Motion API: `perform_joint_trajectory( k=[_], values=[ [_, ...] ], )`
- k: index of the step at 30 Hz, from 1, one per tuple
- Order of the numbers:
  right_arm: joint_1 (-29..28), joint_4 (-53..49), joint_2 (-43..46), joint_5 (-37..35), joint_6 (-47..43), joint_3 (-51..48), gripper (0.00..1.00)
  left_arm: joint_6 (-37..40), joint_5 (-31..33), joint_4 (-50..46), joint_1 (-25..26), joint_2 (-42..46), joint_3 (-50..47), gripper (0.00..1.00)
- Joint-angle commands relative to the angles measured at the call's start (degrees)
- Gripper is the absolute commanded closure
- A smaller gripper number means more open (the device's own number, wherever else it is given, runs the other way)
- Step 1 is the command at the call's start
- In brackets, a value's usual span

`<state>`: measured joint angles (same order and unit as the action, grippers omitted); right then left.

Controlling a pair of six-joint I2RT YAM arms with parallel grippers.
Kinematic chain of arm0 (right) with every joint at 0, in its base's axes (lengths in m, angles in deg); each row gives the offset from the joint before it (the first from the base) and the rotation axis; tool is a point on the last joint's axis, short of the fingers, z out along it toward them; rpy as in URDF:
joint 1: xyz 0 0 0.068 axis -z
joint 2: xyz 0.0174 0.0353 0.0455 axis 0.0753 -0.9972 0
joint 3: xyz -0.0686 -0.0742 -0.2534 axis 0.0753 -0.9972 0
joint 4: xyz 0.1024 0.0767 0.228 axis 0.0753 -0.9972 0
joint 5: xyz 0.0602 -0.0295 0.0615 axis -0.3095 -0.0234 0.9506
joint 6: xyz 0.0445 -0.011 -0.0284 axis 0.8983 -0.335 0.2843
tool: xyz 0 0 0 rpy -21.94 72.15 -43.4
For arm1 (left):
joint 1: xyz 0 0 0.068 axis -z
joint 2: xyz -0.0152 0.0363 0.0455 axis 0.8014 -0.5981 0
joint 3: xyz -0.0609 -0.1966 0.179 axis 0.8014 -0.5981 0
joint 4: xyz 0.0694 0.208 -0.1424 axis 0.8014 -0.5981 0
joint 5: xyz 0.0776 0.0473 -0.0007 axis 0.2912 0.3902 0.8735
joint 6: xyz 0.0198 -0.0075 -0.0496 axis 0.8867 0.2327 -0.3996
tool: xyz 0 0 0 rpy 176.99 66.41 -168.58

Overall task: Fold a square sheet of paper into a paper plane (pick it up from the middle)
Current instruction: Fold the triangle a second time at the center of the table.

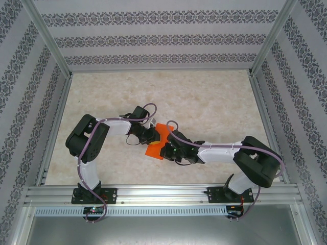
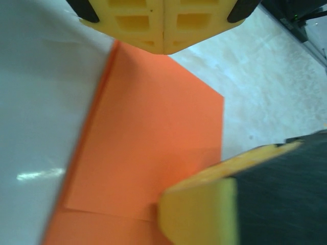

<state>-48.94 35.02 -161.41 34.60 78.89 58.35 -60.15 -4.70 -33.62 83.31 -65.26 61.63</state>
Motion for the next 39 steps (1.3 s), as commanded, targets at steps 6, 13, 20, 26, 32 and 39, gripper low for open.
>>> perform_joint_trajectory(
  k=[6, 13, 20, 26, 32, 39],
  values=[
    [-0.9, 6.6, -7.0, 1.4, 3.1, -3.1, 0.94, 0.7, 4.9, -3.4, -0.1, -2.0, -0.7, 0.81],
    [-1.2, 3.1, -1.8, 1.2, 2.2, -4.1, 0.94, 0.5, 5.1, -3.4, 0.0, -2.0, -0.7, 0.82],
    [-1.5, 1.7, -2.9, -0.1, 2.3, -5.3, 0.94, 0.1, 5.0, -3.1, -0.1, -2.0, -0.3, 0.82],
    [-2.3, 2.8, -1.7, -0.2, 3.9, -8.0, 0.94, 0.6, 4.9, -3.6, -0.1, -2.0, 0.0, 0.82],
    [-1.2, -4.7, 7.4, -4.5, 0.1, -3.4, 0.94, 0.3, 4.7, -3.6, 0.0, -1.9, -0.1, 0.82],
    [-0.4, 7.6, 1.1, -1.7, 0.8, -1.1, 0.93, 0.3, 4.6, -3.6, -0.1, -1.9, 0.3, 0.81]
  ],
)
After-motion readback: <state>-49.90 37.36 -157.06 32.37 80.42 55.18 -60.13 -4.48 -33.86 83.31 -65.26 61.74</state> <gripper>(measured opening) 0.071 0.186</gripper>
